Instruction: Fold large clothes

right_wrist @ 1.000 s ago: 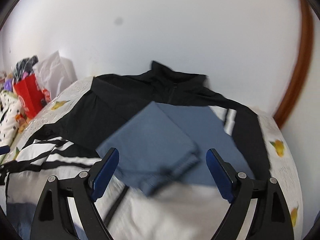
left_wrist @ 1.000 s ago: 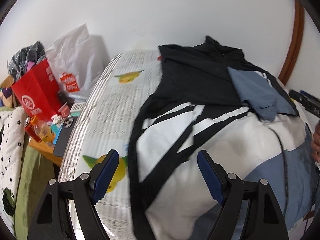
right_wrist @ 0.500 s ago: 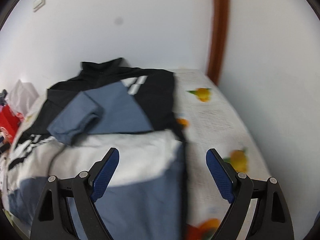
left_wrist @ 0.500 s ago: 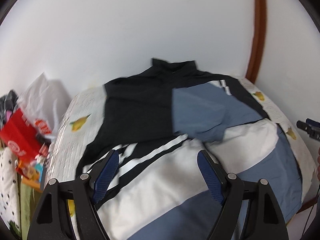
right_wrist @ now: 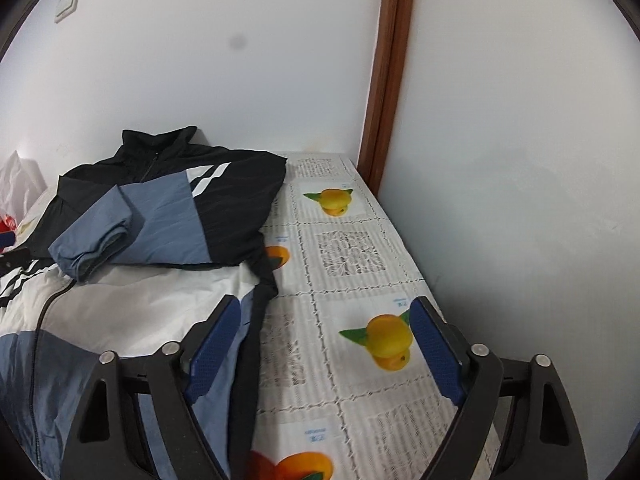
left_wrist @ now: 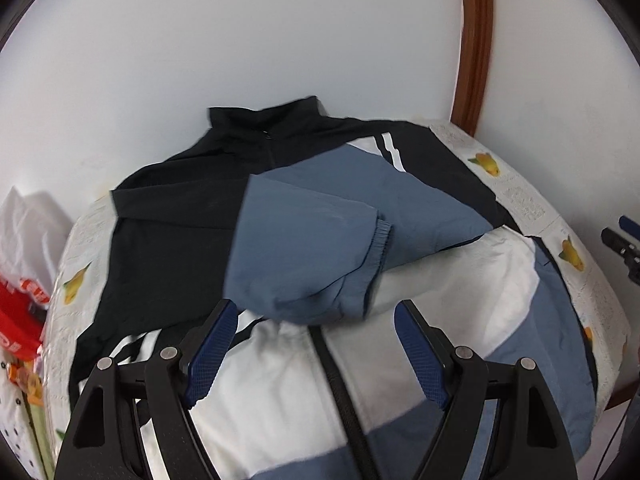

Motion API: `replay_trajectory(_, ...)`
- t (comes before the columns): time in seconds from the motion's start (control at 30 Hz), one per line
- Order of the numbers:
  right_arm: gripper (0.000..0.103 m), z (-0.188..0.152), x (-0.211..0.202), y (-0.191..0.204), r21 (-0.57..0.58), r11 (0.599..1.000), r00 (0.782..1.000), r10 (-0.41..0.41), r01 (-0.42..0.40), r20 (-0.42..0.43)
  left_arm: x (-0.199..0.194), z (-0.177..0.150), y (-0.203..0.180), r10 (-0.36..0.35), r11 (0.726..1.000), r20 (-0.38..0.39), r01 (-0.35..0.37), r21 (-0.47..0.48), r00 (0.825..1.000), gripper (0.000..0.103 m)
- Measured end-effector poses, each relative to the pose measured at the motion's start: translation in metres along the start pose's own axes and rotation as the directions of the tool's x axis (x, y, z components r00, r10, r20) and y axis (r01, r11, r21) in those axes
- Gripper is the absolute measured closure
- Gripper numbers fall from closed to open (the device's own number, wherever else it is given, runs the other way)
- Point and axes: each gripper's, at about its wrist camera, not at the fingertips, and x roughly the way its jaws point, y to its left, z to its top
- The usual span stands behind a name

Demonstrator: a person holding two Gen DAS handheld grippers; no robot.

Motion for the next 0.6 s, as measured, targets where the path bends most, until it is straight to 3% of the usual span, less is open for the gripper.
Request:
replay_trajectory(0.2, 0.034, 0.003, 0.031, -0.01, -0.017, 1.0, 0.999, -0.024, 0.023, -0.026, 0.039, 0.009, -0.017, -0.025, 0.999, -0.046, 0.026, 0.023, 0.999, 0.024)
replay_trajectory(0.33, 0.035, 0.002, 0.044, -0.011, -0.009, 1.0, 0.999, -0.015, 0.015, -0.034, 0.067, 0.009, -0.026, -0.03, 0.998, -0.092, 0.035, 0.053, 0.995, 0.04)
replay_trajectory(0.5, 0.035, -0.003, 0.056, -0.008, -0.024, 1.0, 0.999, -0.014, 0.012, -0.052, 0.095, 0.007, -0.03, 0.011, 0.998, -0.136, -0.001, 0.069, 0.991, 0.04)
replay_trajectory(0.6, 0.035, -0.006, 0.061, -0.006, -0.023, 1.0, 0.998, -0.016, 0.014, -0.068, 0.102, 0.008, -0.028, 0.044, 0.997, -0.142, -0.036, 0.063, 0.989, 0.054)
